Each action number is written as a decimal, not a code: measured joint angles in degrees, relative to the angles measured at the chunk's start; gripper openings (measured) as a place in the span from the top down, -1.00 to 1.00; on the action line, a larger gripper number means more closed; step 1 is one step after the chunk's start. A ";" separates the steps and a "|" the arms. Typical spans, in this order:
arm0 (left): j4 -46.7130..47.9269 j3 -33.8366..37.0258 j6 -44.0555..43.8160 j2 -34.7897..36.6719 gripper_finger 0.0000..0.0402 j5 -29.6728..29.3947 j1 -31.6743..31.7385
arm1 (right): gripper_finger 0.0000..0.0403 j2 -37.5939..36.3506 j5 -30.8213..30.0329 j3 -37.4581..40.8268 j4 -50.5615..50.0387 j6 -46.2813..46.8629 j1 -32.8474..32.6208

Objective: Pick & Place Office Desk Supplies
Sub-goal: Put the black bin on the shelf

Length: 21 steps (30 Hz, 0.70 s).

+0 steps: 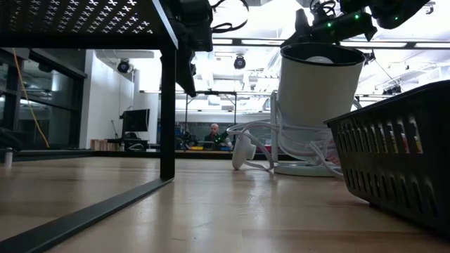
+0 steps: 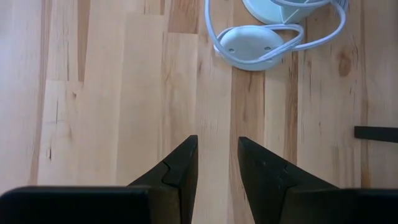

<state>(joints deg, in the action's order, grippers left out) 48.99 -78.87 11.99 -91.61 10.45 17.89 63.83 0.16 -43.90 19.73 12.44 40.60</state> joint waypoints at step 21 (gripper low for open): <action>-0.03 0.00 0.02 0.00 0.46 0.01 0.00 | 0.44 0.26 36.92 0.02 -10.74 -2.18 -7.10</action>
<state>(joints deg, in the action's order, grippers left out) 48.96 -78.87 12.01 -91.61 10.46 17.89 64.10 37.09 -43.88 8.98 10.27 33.50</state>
